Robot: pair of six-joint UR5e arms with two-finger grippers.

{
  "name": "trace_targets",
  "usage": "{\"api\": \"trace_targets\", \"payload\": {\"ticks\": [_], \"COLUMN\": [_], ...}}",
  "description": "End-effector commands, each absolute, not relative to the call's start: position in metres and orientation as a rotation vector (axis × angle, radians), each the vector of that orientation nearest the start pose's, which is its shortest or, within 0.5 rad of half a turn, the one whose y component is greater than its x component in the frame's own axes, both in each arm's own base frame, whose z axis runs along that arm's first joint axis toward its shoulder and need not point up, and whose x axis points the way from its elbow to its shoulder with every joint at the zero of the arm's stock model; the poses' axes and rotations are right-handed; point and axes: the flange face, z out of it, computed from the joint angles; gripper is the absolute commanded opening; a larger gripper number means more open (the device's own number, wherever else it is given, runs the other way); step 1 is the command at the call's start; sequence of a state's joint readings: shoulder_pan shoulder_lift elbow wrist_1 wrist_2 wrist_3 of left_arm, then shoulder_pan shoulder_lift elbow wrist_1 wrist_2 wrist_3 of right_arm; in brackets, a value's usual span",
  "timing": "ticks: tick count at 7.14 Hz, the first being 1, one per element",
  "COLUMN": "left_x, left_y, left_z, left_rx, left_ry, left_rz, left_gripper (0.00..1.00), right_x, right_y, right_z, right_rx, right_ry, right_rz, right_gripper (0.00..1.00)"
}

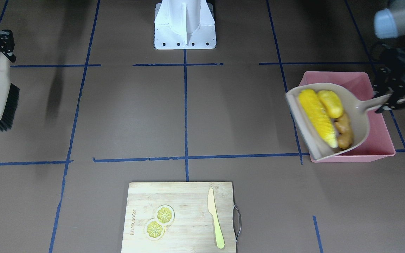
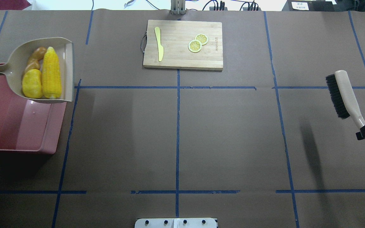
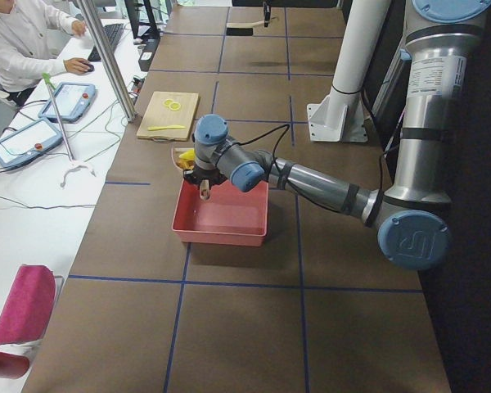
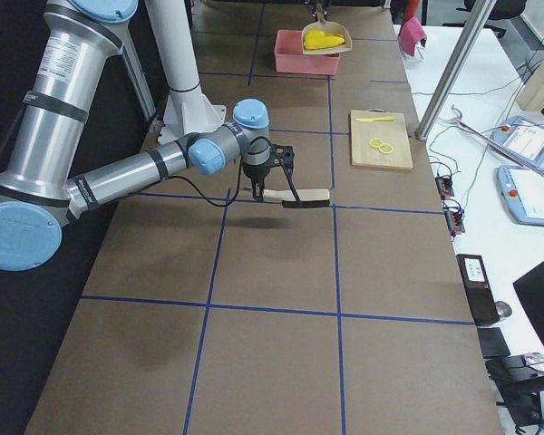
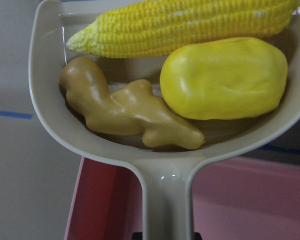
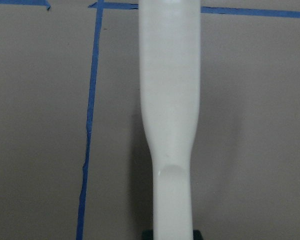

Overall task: Sweep and dump trash into bin
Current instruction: 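Tilt the dustpan with the left gripper to dump items into the bin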

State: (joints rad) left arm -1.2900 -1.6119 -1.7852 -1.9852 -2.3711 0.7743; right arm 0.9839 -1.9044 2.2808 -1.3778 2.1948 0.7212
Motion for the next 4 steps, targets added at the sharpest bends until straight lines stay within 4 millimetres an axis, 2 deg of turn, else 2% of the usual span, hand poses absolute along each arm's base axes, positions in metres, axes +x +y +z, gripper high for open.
{"api": "trace_targets", "payload": {"ticks": [1,2,3,4], "left_x": [0.022,0.015,0.009,0.003], "left_y": [-0.528,-0.53,-0.524,-0.523], "left_z": [0.512,0.518,0.535,0.537], "left_rx": [0.904,0.895,0.878,0.882], "left_ry": [0.547,0.453,0.368,0.325], "left_rz": [1.292,1.331,1.409,1.447], "left_gripper": [0.06,0.06,0.06,0.06], "right_x": [-0.131,-0.131,-0.131,-0.131], "right_y": [-0.334,-0.334,-0.334,-0.334], "right_z": [0.439,0.439,0.441,0.441], "right_rx": [0.063,0.061,0.059,0.058], "right_ry": [-0.809,-0.809,-0.808,-0.807], "right_rz": [-0.047,-0.048,-0.047,-0.045], "right_gripper": [0.01,0.01,0.01,0.01]}}
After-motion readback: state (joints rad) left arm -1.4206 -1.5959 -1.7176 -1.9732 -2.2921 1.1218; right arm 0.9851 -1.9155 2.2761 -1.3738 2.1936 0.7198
